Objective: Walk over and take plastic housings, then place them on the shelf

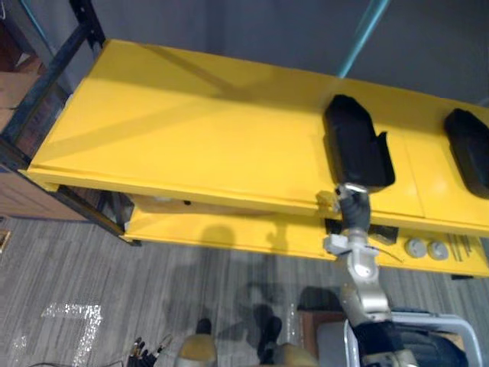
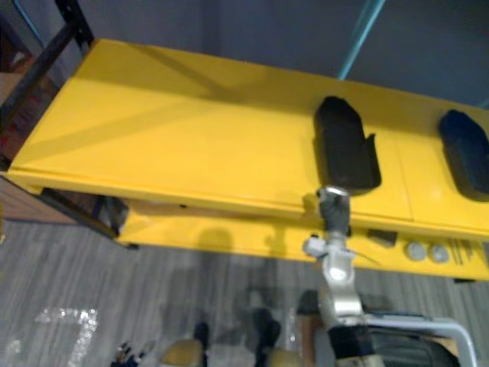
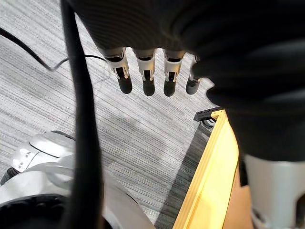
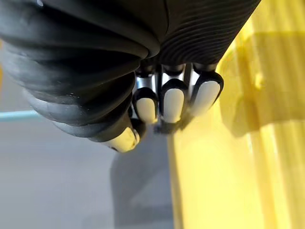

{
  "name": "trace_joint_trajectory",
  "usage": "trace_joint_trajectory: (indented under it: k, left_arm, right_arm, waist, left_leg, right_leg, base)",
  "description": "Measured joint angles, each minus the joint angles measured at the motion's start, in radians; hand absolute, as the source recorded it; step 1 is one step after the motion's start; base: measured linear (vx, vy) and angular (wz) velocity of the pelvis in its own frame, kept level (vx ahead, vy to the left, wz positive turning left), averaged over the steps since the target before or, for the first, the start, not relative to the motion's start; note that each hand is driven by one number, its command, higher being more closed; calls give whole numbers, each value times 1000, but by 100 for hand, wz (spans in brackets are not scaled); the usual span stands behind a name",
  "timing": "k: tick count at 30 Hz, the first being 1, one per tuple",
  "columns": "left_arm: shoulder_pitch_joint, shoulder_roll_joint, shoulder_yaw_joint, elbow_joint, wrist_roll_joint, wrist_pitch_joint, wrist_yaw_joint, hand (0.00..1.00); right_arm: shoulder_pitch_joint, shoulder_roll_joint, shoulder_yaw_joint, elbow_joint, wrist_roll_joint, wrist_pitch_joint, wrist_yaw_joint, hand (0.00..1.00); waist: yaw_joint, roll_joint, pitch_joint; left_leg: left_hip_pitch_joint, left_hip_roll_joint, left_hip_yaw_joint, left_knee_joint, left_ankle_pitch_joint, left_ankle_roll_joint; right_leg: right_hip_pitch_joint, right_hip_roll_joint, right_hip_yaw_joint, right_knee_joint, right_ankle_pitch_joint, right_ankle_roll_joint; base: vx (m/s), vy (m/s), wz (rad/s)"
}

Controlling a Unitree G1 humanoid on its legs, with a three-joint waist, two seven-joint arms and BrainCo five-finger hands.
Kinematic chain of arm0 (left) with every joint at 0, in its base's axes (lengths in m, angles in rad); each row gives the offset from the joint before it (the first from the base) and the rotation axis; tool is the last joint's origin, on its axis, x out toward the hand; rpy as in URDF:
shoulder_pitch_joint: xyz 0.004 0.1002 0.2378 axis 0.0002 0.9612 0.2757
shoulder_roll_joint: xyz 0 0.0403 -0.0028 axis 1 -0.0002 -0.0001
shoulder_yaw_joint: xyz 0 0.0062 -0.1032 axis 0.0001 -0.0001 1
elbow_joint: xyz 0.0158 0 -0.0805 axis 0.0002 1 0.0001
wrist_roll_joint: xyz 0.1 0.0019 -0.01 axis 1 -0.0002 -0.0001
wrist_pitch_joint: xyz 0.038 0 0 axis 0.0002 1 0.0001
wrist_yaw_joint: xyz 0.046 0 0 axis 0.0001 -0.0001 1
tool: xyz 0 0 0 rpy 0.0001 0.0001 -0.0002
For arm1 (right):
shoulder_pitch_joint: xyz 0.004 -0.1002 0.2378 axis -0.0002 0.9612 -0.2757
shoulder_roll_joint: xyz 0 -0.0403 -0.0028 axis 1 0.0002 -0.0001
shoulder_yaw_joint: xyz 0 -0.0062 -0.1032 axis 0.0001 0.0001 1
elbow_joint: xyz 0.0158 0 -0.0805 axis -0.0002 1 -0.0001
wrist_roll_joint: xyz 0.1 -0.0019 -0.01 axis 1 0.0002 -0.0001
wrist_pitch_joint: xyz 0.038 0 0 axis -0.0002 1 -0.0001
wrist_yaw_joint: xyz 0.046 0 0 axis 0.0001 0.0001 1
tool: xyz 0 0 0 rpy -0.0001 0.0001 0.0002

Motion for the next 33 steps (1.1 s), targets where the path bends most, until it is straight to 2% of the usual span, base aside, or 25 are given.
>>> trace_joint_trajectory:
  k: [11, 19, 33]
  left_arm:
    - [3, 19, -28, -8, 0, 0, 1, 0]
    - [5, 21, -29, -9, 0, 6, 2, 0]
    - [6, 23, -28, -11, -2, 9, 2, 0]
  right_arm:
    - [4, 13, -83, 0, -31, 0, -56, 100]
    - [-14, 12, -115, 13, -38, 0, -55, 100]
    - [-118, -1, -126, 166, -34, 1, -55, 100]
  waist:
    - [0, -5, -3]
    - [1, -6, -4]
    - [8, -8, -3]
  left_leg:
    - [4, -3, 0, -5, 0, 0]
    - [0, -6, -1, 2, 0, 0]
    - [-33, -17, -26, 11, 8, 11]
  right_leg:
    - [-1, -3, 0, 0, 10, 12]
    - [-4, -7, 0, 0, 21, 10]
    - [-16, -17, -16, 1, 21, 9]
  base:
    - [0, 0, 0]
    - [-4, -1, 0]
    - [-13, -2, 4]
